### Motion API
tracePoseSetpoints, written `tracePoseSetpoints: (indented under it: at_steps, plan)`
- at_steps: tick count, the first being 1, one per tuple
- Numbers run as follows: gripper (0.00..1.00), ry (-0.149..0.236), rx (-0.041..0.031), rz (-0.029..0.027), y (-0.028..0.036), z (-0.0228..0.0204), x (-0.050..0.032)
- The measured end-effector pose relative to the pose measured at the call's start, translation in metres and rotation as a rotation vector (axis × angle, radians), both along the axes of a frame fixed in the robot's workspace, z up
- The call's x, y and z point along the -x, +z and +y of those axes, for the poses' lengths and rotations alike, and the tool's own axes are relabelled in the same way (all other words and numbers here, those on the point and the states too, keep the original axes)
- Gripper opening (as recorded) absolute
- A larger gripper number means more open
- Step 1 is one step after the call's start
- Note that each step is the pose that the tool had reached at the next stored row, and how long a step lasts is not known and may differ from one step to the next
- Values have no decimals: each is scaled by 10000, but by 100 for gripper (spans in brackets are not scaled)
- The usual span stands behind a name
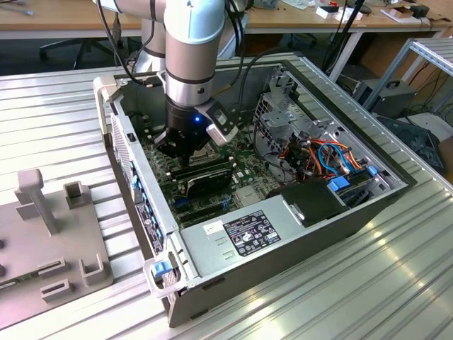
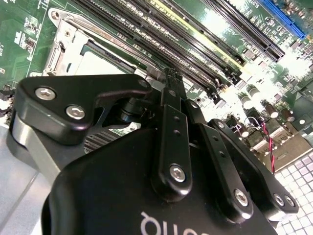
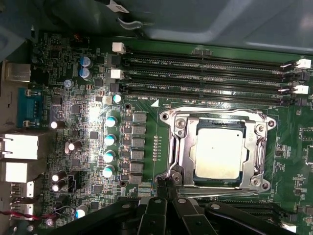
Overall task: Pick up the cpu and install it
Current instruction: 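Install the second cpu locking lever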
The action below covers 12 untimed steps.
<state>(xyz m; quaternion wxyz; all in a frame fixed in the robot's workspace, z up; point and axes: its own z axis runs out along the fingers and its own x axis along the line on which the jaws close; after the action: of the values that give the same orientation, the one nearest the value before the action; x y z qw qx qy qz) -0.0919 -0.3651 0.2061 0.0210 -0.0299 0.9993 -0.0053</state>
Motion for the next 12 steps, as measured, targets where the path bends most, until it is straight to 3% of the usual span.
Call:
tracePoseSetpoints:
  at_steps: [12]
  plan:
    - [11,0,-6,-1,-15,20,38]
